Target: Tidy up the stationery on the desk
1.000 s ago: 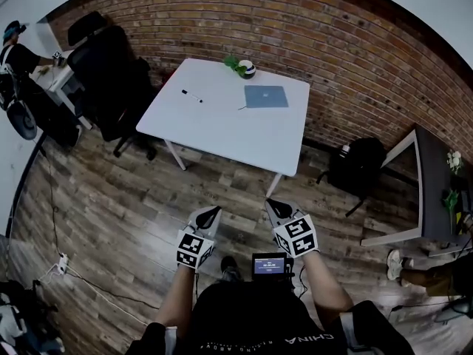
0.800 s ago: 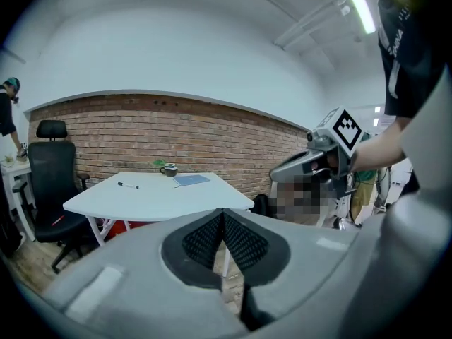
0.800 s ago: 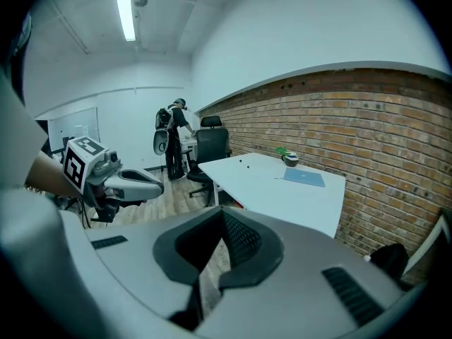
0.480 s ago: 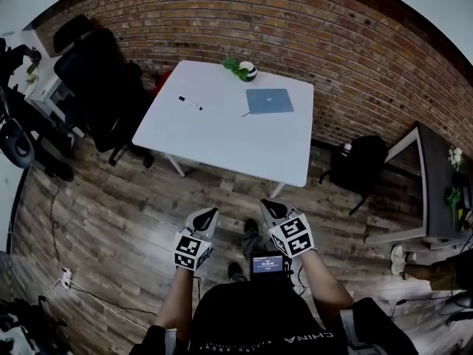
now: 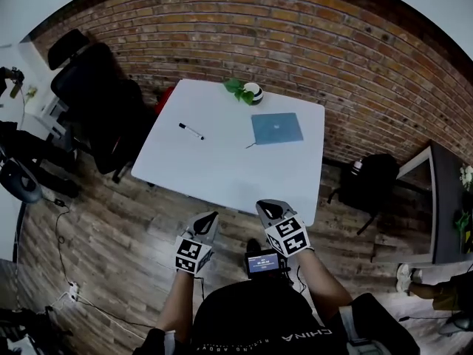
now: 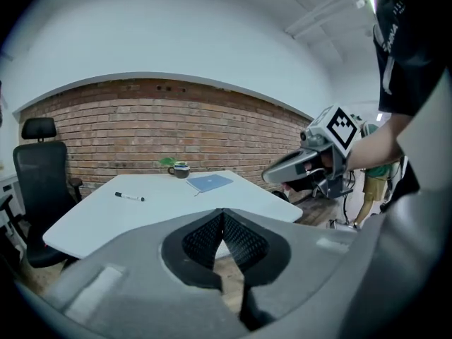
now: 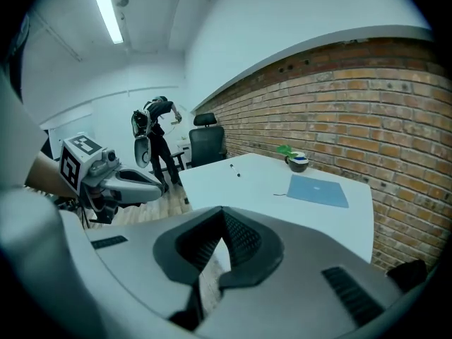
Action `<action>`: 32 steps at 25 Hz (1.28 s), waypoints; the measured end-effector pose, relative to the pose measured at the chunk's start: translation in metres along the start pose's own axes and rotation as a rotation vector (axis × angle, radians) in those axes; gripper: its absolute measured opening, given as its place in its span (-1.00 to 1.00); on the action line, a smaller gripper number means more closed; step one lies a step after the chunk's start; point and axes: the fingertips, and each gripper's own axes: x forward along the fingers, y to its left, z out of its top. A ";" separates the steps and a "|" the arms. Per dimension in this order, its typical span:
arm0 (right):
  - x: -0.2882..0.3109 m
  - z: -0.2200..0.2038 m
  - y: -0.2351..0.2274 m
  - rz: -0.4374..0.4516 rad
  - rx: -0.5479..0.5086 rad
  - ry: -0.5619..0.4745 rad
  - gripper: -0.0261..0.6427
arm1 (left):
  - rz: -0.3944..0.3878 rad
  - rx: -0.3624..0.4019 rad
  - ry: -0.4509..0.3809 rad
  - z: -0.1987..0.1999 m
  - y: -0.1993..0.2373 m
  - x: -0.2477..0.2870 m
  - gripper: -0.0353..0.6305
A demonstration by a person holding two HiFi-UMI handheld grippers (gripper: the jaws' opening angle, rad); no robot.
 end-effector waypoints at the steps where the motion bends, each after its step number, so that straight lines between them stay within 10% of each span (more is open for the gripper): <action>1: 0.009 0.007 -0.009 0.007 -0.002 -0.002 -0.89 | 0.010 0.000 -0.001 0.006 0.010 0.009 -0.88; 13: 0.077 0.056 -0.085 0.037 -0.012 0.013 -0.89 | 0.049 -0.024 0.004 0.041 0.080 0.090 -0.88; 32: 0.118 0.076 -0.073 -0.093 0.092 -0.005 -0.89 | -0.071 0.009 0.016 0.039 0.139 0.090 -0.88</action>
